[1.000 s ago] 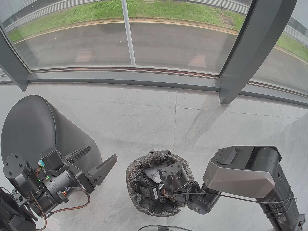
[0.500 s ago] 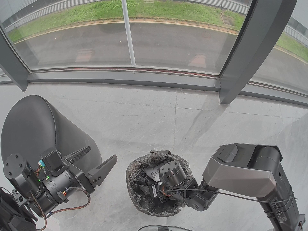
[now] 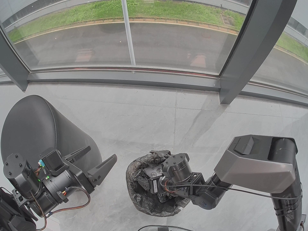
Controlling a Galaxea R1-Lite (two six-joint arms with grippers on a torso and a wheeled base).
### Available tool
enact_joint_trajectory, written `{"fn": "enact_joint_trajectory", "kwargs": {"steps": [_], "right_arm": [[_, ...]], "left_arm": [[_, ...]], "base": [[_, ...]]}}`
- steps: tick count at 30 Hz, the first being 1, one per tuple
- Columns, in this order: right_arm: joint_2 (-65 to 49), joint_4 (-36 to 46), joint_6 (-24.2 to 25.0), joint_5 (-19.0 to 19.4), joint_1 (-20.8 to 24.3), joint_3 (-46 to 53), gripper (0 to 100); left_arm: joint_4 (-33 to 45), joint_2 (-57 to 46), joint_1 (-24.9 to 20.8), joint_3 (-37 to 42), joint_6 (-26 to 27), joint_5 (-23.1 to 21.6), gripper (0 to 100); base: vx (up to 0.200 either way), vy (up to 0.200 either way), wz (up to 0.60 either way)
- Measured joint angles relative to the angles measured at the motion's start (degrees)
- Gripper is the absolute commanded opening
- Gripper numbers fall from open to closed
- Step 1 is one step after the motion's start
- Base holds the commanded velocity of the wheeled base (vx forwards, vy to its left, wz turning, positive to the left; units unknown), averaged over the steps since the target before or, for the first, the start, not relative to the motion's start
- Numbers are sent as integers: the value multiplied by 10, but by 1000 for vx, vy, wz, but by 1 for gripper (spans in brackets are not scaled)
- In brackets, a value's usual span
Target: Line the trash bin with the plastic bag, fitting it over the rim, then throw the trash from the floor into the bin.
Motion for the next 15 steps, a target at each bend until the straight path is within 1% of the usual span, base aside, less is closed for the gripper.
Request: {"fn": "enact_joint_trajectory", "kwargs": {"steps": [6, 11, 15], "right_arm": [[-62, -4, -10, 0, 10, 41, 100], [-134, -8, -64, -6, 15, 74, 100], [-195, -14, -103, -30, 13, 103, 100]], "left_arm": [[0, 0, 0, 0, 3, 1, 100], [3, -1, 0, 1, 9, 3, 100], [5, -1, 2, -3, 24, 12, 100]], "base": [[0, 0, 0], [0, 0, 0], [0, 0, 0]]}}
